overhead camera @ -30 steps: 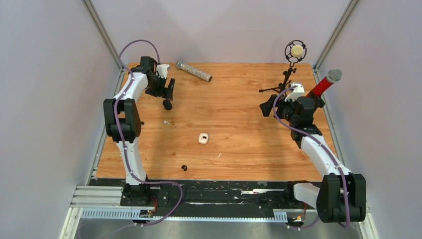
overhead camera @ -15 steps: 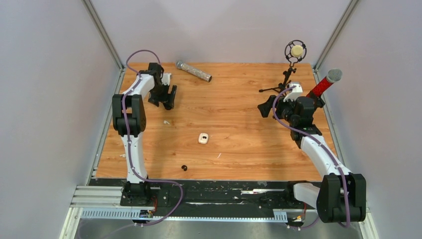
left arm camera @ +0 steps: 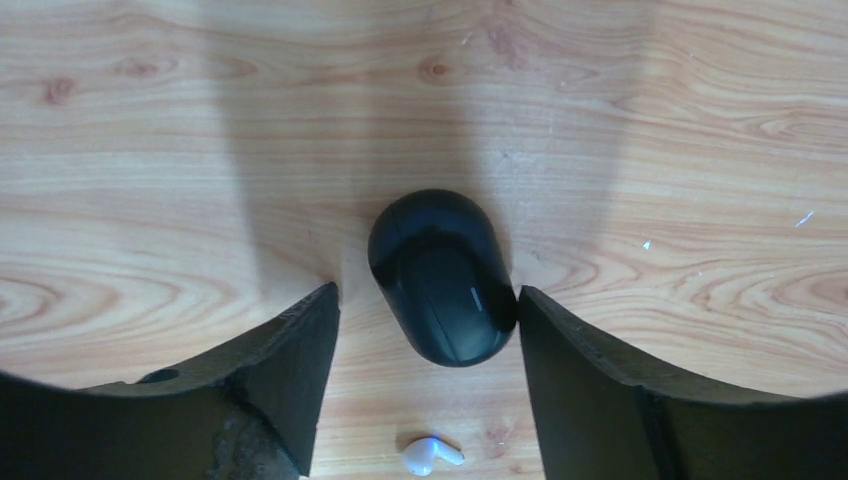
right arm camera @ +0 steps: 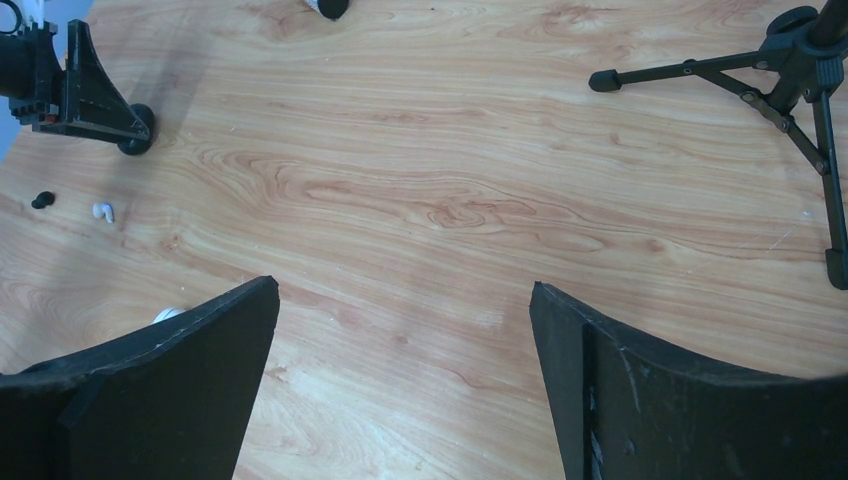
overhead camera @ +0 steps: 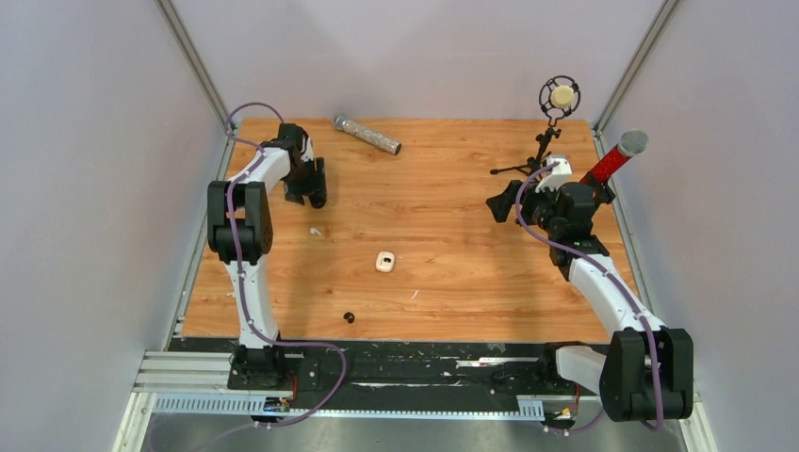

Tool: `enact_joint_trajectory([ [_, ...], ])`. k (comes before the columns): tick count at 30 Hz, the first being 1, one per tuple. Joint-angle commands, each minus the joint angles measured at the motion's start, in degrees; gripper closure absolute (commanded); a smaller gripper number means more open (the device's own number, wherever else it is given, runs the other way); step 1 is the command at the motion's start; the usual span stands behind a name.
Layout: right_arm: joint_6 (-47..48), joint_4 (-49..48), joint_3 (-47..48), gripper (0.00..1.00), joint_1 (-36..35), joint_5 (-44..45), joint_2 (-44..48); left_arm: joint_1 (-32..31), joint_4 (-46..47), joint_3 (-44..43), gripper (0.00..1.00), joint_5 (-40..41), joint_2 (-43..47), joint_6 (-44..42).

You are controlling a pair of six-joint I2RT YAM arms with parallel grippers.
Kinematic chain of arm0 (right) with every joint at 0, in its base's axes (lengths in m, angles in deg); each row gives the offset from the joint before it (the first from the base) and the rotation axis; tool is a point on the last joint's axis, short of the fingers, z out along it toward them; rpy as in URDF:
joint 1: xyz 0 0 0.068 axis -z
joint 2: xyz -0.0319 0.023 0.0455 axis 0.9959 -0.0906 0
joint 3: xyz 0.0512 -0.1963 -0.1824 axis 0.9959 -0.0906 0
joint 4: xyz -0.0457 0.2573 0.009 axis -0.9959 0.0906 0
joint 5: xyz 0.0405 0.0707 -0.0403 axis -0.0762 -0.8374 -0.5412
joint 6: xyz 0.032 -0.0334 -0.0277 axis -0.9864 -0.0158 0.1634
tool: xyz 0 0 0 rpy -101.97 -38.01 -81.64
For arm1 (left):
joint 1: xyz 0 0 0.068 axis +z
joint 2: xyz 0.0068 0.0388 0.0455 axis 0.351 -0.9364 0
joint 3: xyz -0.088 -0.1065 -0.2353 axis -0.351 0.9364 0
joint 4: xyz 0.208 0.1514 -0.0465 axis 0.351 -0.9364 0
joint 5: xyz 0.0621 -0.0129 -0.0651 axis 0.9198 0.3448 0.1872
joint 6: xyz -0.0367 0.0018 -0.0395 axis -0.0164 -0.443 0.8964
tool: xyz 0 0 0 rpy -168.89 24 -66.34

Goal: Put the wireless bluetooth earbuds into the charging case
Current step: Pick up the charging case at the center of the board.

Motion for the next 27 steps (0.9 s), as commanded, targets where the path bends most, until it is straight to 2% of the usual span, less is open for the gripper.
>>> enact_joint_trajectory([
  [1,-0.25,-2.77,0.52,0.00,-0.27,-1.28,0.53,-0.83,2.44,4.12,0.29,-0.31,2.82,5.31],
  [9,-0.37,-2.60,0.43,0.00,-0.32,-1.68,0.79,-1.20,2.05,4.54,0.54,0.12,3.09,5.13],
  [11,-0.59,-2.48,0.58,0.00,-0.36,-2.06,0.80,-1.10,2.18,4.49,0.64,-0.08,3.46,4.16],
  [14,-1.22,-1.73,1.31,0.00,-0.36,-3.41,0.88,-1.13,2.26,3.88,0.88,-0.22,4.34,1.88],
  [16,-1.83,-1.42,1.75,0.00,-0.46,-4.58,1.12,-1.18,2.59,3.58,0.99,-1.33,5.21,-0.89],
  [20,-3.70,-1.41,2.76,0.00,-1.68,-5.82,1.78,-1.56,3.90,3.93,1.00,-8.07,9.16,-10.32],
  [23,-4.97,-0.92,4.36,0.00,-4.07,-5.96,1.90,-3.42,3.07,4.92,1.00,-11.81,15.90,-22.55],
  [27,-5.58,1.27,9.19,0.00,-9.54,-5.78,0.20,-8.95,-0.90,7.56,1.00,-14.34,25.94,-38.11],
])
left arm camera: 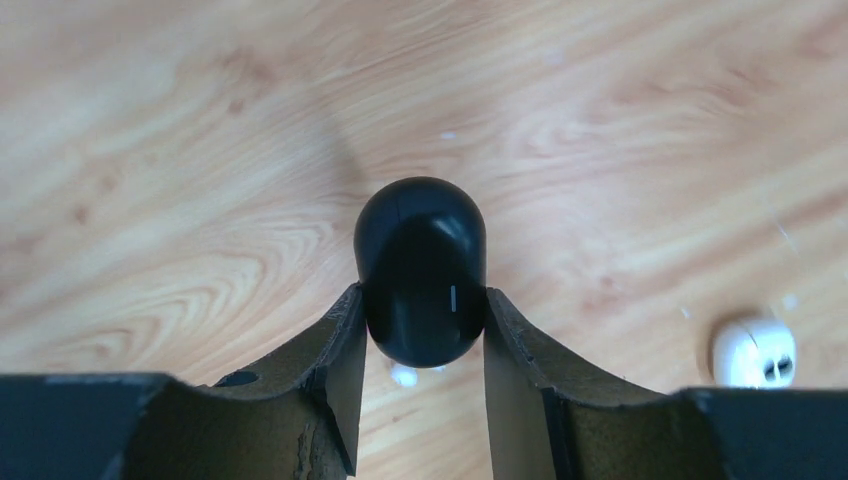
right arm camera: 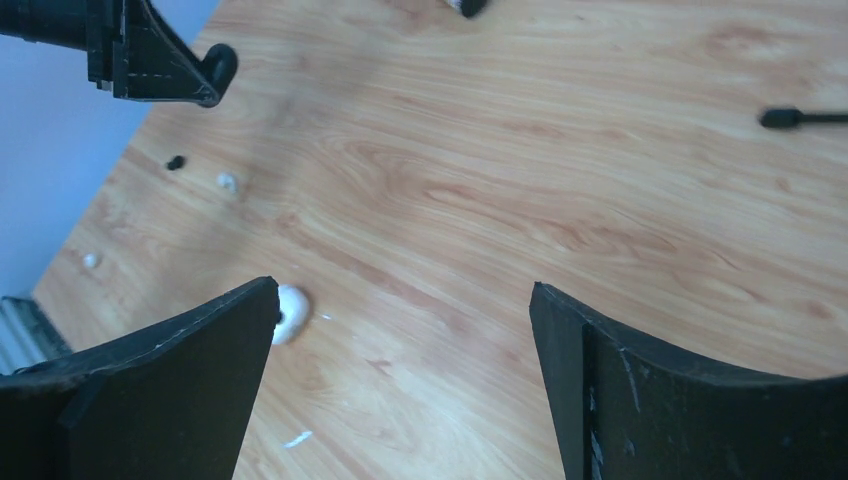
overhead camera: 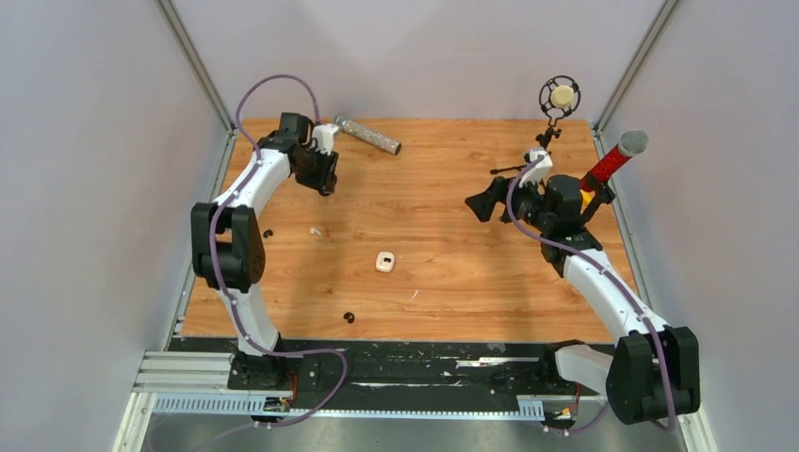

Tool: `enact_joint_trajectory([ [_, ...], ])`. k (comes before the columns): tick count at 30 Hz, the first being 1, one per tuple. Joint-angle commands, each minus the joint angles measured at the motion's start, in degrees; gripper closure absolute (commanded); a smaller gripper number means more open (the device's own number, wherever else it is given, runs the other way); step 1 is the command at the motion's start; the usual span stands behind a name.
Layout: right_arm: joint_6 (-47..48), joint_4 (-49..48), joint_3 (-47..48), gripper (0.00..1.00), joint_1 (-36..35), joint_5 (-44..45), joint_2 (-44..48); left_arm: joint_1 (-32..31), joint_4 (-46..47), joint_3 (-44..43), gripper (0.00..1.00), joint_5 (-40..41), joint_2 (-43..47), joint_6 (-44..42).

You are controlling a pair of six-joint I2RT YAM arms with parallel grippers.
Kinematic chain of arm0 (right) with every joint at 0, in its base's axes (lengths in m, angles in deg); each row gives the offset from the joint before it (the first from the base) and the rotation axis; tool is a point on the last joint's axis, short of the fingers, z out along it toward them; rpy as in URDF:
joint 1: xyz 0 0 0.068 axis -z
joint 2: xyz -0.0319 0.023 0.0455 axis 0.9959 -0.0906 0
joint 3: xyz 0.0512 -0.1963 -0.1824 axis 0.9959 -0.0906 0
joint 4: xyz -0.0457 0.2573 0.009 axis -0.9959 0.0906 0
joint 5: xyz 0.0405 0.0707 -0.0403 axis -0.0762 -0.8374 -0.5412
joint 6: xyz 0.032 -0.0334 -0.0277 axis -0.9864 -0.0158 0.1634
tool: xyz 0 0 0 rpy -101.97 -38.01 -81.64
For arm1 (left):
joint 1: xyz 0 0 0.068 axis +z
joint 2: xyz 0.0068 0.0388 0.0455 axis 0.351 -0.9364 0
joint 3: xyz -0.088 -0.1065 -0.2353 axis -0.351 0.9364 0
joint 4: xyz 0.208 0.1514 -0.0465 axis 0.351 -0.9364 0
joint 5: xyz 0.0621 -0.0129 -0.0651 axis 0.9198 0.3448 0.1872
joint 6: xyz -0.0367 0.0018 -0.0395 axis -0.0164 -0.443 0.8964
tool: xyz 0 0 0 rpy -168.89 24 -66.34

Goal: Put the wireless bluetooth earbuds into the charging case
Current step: Pick up the charging case at the center of the board.

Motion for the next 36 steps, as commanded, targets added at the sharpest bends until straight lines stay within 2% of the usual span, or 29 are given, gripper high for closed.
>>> enact_joint_trajectory([
  [1,-2.45,0.66,8.28,0.00,-5.63,-1.47,-0.48,-6.48,-3.89,0.78,1.00,-5.87,14.95,-24.50],
  [5,-5.75,0.83,14.94,0.00,-11.50,-2.98,-3.89,-11.83,-11.64,1.21,1.00,-2.40,22.45,-34.13],
  [9,-8.39,-1.73,21.42,0.02,-17.93,-6.32,-8.70,-17.29,-17.68,1.44,1.00,5.00,28.24,-38.96],
  [15,-16.32,-9.31,26.82,0.20,-21.92,-17.35,-16.17,-23.31,-24.28,-1.41,1.00,12.34,32.80,-40.97],
  [18,-18.14,-10.90,29.01,0.27,-24.31,-18.19,-19.20,-25.45,-24.90,-2.32,1.00,13.03,34.54,-41.98],
  [23,-19.18,-10.26,33.22,0.28,-27.58,-17.44,-24.84,-29.18,-24.72,-2.58,1.00,13.88,36.54,-42.55],
  [26,-23.04,-14.36,33.48,0.28,-27.97,-19.65,-27.45,-30.06,-24.32,-2.46,1.00,13.87,36.96,-41.83],
  [29,-25.46,-18.34,34.49,0.35,-28.83,-22.47,-30.22,-30.75,-23.90,-2.51,1.00,13.91,36.79,-41.14],
  [36,-27.69,-20.52,36.56,0.53,-29.98,-24.16,-33.88,-31.67,-23.14,-2.74,1.00,15.76,36.24,-40.88],
])
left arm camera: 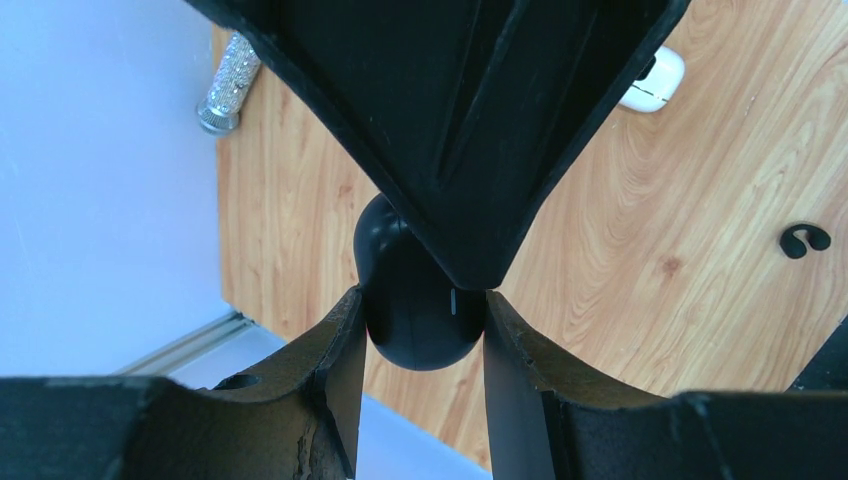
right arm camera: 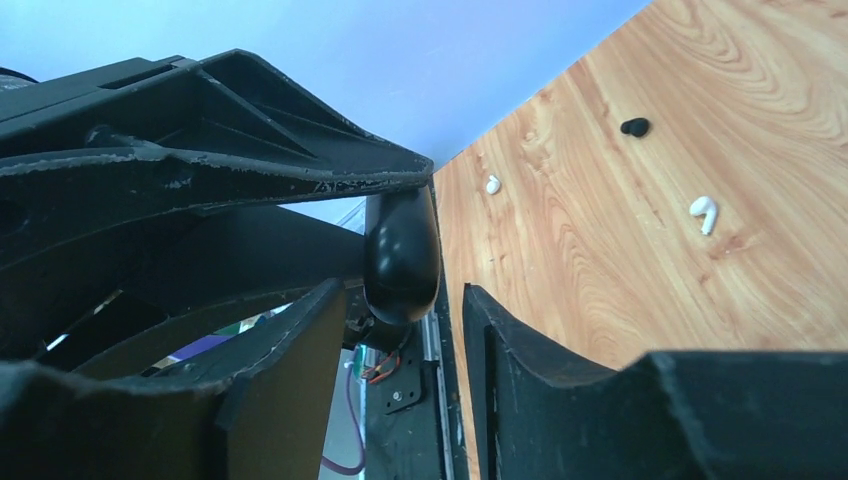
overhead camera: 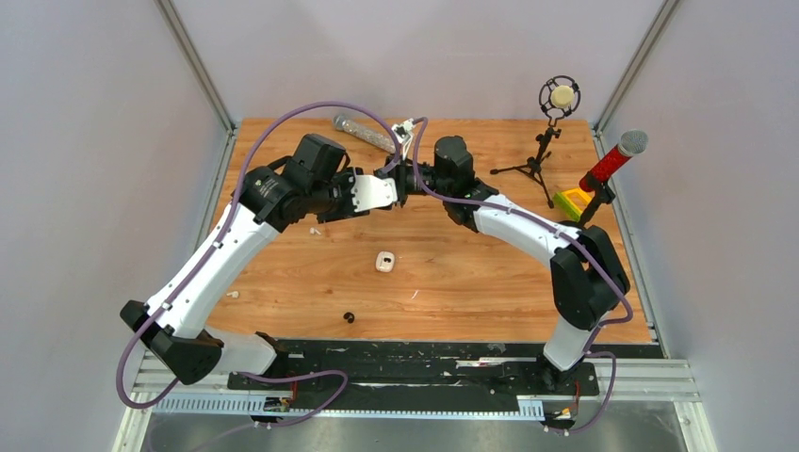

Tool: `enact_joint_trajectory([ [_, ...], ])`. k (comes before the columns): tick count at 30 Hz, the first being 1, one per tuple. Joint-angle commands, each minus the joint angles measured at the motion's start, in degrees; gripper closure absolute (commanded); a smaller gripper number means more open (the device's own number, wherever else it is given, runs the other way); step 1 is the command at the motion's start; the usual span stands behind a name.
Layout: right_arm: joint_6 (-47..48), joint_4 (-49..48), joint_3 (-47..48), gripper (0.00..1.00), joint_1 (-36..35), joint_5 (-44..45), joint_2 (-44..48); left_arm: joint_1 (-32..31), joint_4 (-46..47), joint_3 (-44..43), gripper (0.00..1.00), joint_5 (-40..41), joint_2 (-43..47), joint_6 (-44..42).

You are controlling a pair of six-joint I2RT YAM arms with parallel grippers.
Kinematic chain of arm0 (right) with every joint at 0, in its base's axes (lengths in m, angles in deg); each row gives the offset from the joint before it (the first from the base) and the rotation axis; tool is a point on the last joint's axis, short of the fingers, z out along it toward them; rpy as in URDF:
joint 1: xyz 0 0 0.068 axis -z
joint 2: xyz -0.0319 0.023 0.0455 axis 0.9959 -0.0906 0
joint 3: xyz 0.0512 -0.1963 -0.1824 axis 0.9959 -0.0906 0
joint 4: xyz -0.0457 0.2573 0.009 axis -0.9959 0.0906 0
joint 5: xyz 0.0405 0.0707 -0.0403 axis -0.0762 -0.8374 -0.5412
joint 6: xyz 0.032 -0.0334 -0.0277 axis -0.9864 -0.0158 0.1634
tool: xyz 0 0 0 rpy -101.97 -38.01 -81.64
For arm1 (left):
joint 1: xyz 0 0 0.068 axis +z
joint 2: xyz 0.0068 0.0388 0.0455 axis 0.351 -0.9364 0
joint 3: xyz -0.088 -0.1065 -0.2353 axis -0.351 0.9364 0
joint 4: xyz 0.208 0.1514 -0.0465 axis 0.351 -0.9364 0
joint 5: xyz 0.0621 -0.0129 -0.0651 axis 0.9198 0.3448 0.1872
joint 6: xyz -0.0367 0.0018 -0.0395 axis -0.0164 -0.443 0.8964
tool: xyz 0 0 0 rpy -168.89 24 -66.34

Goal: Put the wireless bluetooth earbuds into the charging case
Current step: Pick up the charging case at the center of the board.

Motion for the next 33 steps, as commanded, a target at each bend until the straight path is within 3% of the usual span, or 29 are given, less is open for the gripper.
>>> enact_joint_trajectory([
  [1,-3.23,-5.91,3.01,0.53,-0.52,-2.33,-1.31,-0.85,1.26,-2.34,1.00,1.58,0.28,0.09],
  [14,-10.06,-13.90,3.25,0.65,-1.13,-3.68,-5.59,-1.45,1.74,-2.71,1.00,1.61,-0.38,0.75],
  [22,-11.91,-16.47,4.94,0.64,-1.85,-5.63,-7.24,-2.01,1.12,-2.80,1.00,1.25,-0.54,0.65],
  [27,-11.77,-16.42,4.98,0.95,-2.02,-6.07,-7.30,-2.03,1.39,-3.01,1.00,2.47,-0.50,0.19],
  [29,-11.14,-16.16,4.80,1.00,-2.04,-6.31,-7.03,-2.03,1.49,-3.00,0.98,2.89,-0.50,0.56],
  [30,-10.60,-15.93,4.66,1.00,-2.03,-6.47,-6.80,-2.03,1.39,-3.11,0.90,3.15,-0.55,0.74],
  [31,-9.88,-15.45,4.48,1.00,-1.99,-6.50,-6.55,-2.03,0.85,-3.23,0.64,3.21,-0.69,0.85],
  [32,-8.89,-14.89,4.32,1.00,-1.93,-6.75,-6.11,-2.03,0.27,-3.82,0.49,3.05,-0.73,1.00],
  [33,-7.70,-14.15,3.95,1.00,-1.78,-6.83,-5.46,-2.03,-1.15,-4.25,0.25,2.85,-0.78,1.53],
])
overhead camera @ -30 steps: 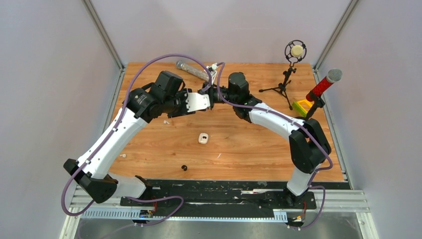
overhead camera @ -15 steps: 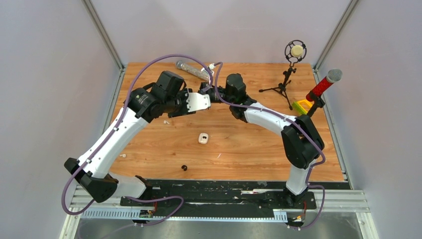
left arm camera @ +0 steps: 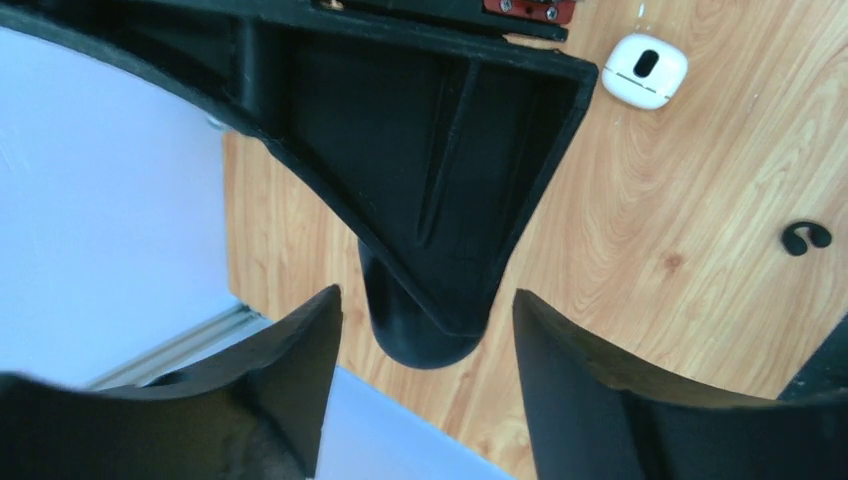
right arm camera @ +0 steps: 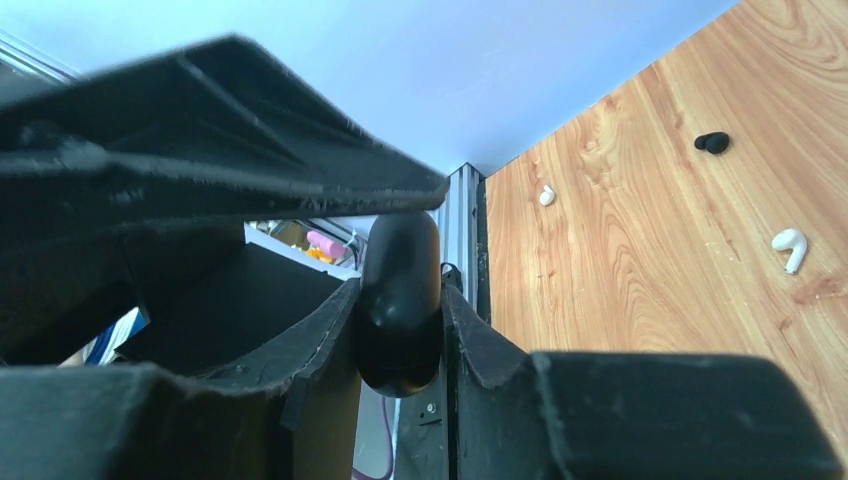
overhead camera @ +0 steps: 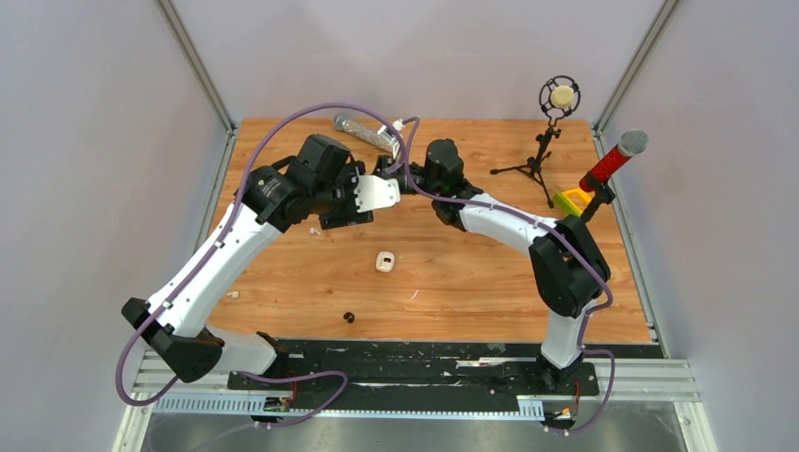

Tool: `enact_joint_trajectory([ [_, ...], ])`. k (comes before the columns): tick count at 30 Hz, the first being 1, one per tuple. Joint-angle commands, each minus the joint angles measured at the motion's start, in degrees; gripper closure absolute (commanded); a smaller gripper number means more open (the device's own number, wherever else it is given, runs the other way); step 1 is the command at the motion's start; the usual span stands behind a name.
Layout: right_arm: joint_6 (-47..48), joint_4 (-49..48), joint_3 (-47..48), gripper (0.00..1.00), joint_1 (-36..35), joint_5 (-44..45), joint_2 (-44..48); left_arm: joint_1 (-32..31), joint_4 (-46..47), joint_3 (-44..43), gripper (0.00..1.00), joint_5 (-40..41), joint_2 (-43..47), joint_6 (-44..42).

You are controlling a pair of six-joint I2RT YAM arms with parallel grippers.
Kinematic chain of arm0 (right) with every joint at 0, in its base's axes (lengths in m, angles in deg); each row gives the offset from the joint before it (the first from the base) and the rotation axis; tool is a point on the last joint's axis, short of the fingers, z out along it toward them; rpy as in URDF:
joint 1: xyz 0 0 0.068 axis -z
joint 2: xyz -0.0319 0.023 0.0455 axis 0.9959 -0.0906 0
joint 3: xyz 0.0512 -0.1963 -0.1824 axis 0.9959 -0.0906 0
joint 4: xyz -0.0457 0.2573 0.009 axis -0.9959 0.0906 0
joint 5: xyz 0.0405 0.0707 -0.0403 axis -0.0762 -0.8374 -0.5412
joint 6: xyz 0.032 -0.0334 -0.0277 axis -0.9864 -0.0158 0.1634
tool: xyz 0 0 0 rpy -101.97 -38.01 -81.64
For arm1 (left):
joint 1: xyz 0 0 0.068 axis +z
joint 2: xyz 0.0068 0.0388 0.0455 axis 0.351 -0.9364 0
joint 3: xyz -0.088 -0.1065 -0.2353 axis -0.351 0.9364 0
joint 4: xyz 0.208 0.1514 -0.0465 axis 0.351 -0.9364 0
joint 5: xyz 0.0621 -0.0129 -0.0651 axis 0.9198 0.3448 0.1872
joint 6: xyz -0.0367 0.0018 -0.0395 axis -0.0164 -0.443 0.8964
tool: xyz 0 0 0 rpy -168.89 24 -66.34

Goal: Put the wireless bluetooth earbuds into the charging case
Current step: Pick up the charging case at the center of the board.

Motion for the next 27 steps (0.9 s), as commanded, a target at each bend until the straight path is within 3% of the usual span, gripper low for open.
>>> enact_joint_trajectory([
  [1,4.18,-0.38,1.04,1.00,-0.29,-2.49,2.37,-0.24,-1.63,-4.24,0.14,-0.21,-0.25,1.58],
  [2,5.37,0.01,0.14,1.00,0.04,-2.44,3.46,-0.24,-3.55,-5.66,0.04,-0.73,-0.24,2.59],
  [4,7.60,0.12,-1.93,1.00,0.87,-2.02,5.99,-0.16,-6.76,-8.36,0.01,-2.85,-0.05,4.39],
  [9,14.92,1.29,-7.02,1.00,2.35,1.34,13.90,1.35,-9.83,-14.46,0.00,-10.34,2.51,13.79],
  [12,18.21,0.99,-9.66,1.00,2.38,3.97,19.54,4.76,-10.03,-17.46,0.00,-19.20,5.23,20.77],
  [16,20.13,-4.14,-13.90,1.00,2.25,7.80,28.05,5.98,-7.45,-13.44,0.01,-29.41,11.45,28.10],
  [20,21.54,-6.58,-16.92,1.00,1.60,11.62,34.39,6.02,7.78,0.64,0.01,-33.83,24.85,30.13],
  [23,24.42,-8.75,-19.48,1.00,-0.89,14.76,38.32,6.01,27.14,13.89,0.01,-34.60,35.38,35.37],
  [27,30.28,-11.54,-22.02,1.00,-5.60,17.15,40.95,6.06,32.71,17.15,0.04,-41.37,35.38,42.37],
])
